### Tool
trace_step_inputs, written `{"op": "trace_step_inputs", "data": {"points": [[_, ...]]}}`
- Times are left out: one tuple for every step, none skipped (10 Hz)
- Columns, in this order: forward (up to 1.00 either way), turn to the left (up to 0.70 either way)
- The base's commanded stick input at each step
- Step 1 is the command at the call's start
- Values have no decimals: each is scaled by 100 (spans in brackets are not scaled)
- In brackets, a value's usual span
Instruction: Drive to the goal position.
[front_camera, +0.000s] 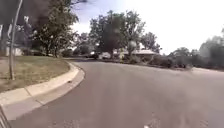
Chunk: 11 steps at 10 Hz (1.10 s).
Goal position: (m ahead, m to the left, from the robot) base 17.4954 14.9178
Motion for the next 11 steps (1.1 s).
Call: {"op": "trace_step_inputs", "data": {"points": [[70,3],[70,-11],[70,-29],[70,-35],[70,-12],[70,-1],[70,3],[70,3],[70,3],[70,3],[70,3]]}}
